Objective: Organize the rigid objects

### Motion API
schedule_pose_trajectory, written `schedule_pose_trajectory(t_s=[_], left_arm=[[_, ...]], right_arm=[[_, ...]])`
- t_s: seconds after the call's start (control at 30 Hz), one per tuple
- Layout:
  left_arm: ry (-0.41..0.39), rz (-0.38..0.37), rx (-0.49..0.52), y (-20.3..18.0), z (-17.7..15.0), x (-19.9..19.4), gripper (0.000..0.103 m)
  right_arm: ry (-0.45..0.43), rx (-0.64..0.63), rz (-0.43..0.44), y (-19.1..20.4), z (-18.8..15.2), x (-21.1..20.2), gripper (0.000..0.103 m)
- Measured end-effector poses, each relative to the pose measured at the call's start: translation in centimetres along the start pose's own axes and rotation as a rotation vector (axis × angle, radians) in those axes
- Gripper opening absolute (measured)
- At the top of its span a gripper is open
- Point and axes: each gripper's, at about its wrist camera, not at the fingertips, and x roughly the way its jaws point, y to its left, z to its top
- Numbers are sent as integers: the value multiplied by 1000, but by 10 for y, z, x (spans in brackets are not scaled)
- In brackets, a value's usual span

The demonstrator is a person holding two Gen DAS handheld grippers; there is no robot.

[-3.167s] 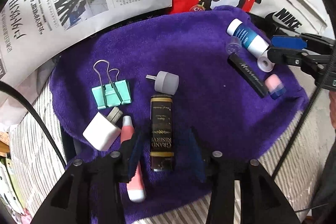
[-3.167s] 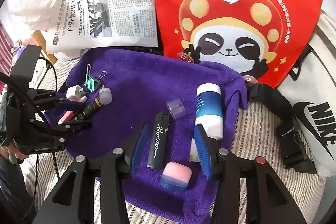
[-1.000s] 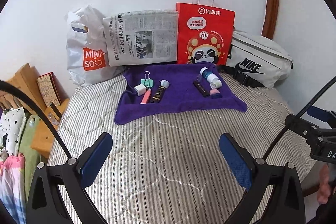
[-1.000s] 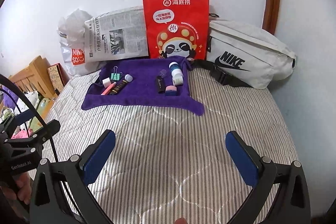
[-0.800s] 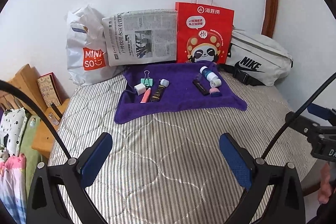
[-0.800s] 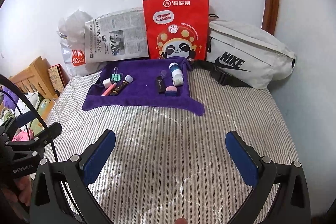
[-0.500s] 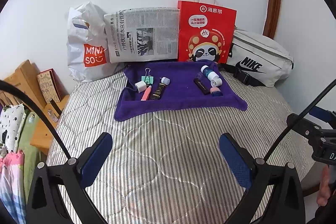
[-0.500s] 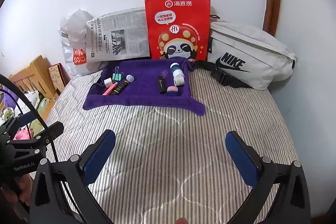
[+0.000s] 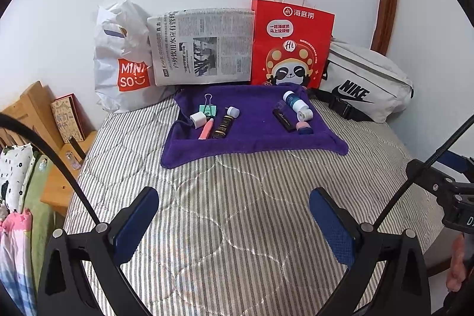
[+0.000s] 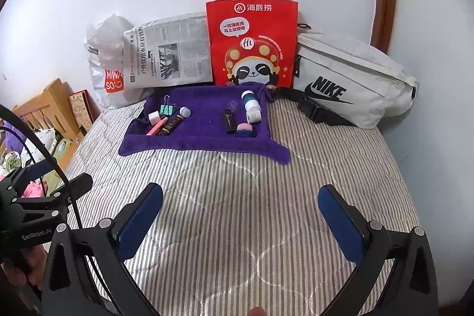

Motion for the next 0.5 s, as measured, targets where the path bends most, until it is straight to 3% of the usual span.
schedule_pose_trajectory(t_s=[0.5], left_arm=[[8, 5, 3, 1, -1, 0, 103]], right_arm=[[1, -1, 2, -3, 1, 0, 103]])
